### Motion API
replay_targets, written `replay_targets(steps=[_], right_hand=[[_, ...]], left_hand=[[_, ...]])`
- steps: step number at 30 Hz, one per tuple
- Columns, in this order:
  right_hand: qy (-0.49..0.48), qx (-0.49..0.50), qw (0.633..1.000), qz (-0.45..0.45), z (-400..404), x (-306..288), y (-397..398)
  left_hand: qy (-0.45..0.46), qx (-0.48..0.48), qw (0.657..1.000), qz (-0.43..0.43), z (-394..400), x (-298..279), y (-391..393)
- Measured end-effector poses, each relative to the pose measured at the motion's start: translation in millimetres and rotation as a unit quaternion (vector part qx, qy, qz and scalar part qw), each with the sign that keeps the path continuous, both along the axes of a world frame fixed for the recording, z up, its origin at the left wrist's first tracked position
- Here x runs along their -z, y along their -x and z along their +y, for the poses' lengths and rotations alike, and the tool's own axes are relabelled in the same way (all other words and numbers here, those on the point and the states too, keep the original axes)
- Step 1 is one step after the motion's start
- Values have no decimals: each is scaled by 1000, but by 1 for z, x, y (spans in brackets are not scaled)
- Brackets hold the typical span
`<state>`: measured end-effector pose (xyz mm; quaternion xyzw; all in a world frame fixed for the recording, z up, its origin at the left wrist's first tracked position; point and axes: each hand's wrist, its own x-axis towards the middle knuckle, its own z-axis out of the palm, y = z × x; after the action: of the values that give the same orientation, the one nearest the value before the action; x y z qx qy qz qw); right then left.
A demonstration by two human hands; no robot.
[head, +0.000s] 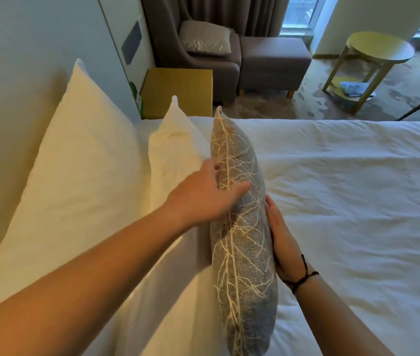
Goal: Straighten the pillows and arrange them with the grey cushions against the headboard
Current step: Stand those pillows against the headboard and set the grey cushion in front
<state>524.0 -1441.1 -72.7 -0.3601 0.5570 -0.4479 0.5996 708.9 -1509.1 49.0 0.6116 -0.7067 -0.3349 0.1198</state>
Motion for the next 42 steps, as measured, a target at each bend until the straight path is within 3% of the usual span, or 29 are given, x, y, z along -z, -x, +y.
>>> replay_targets(steps=[4,7,12,16,20,26,31,34,37,39,42], right_hand=[[-83,16,996,25,-4,63,14],[-135,20,990,38,6,99,18],[-125,-1,990,68,5,106,-1],[-133,-19,986,100,-13,97,-39],[-122,-47,990,47,-28,85,-77],[-186,-50,981,36,-14,86,-48],[-220,7,975,35,7,60,-29],[-142,39,988,49,22,21,-31],[-31,8,995,94,47,-28,-50],[7,-43,984,175,69,-51,-65],[39,-95,954,281,100,-69,-79]], left_hand=[[67,-38,991,-107,65,13,22],[85,-64,993,-42,69,23,18],[111,-82,988,68,69,30,-15],[148,-132,976,91,67,23,-61],[211,-165,959,96,61,12,-93],[108,-114,987,34,69,26,-47],[140,-124,982,-3,106,19,-44],[142,-128,979,-76,156,29,-72],[55,-147,980,-123,211,49,-101],[-18,-190,975,-110,247,61,-110],[-54,-264,960,-79,288,70,-113]])
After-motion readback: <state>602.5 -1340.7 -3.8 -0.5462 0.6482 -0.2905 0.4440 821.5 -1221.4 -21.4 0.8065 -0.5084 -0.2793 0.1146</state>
